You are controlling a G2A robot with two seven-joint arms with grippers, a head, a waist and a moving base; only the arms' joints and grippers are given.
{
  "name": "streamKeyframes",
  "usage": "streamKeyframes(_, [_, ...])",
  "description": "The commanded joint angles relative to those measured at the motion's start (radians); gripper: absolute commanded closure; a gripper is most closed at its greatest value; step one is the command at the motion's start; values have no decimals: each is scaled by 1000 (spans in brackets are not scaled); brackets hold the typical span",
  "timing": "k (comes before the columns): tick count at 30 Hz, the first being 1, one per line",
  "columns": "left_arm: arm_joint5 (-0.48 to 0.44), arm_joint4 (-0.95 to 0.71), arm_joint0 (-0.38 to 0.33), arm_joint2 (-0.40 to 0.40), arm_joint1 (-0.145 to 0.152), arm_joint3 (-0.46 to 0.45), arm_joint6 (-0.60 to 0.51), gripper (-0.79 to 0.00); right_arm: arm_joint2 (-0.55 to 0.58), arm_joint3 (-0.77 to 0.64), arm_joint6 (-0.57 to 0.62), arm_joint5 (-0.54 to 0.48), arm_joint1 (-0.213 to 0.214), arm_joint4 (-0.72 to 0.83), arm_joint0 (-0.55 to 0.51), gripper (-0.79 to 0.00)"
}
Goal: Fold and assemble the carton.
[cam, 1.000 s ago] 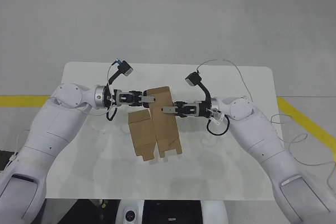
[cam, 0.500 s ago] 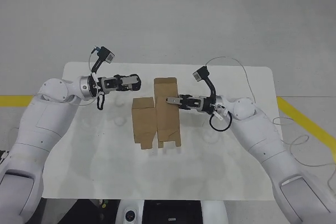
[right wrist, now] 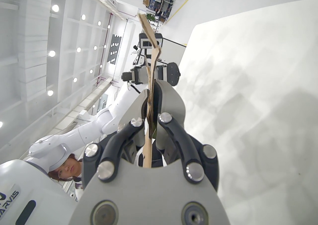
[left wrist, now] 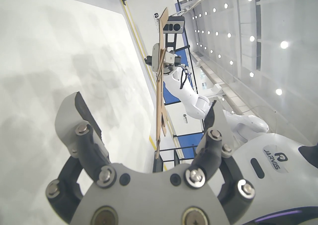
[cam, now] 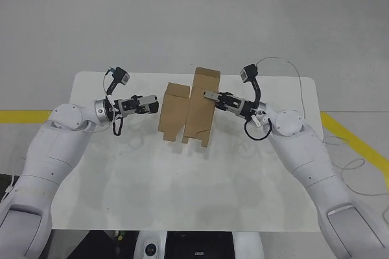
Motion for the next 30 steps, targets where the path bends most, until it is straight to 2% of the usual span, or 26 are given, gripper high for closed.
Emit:
streamKeyframes(1, [17, -7, 22, -5, 1, -31, 11, -785, 6, -4, -12, 11, 0, -11, -1, 0])
streamKeyframes(17, [162, -11, 167, -58, 9, -245, 104, -776, 48, -20, -102, 46, -1, -66, -31, 0])
streamKeyframes(19, [174, -9, 178, -64, 10, -262, 112, -582, 54, -24, -105, 48, 0, -69, -36, 0])
streamKeyframes(20, [180, -6, 183, -67, 10, -268, 116, -397, 56, -26, -104, 49, 0, -69, -39, 0])
streamKeyframes(23, [190, 4, 192, -73, 9, -283, 127, -145, 65, -33, -104, 52, 1, -70, -46, 0])
streamKeyframes(26, [201, 15, 194, -74, 6, -290, 131, 0, 74, -39, -103, 53, 2, -74, -53, 0])
streamKeyframes(30, [207, 27, 193, -75, 3, -291, 132, 0, 84, -45, -101, 56, 3, -80, -60, 0])
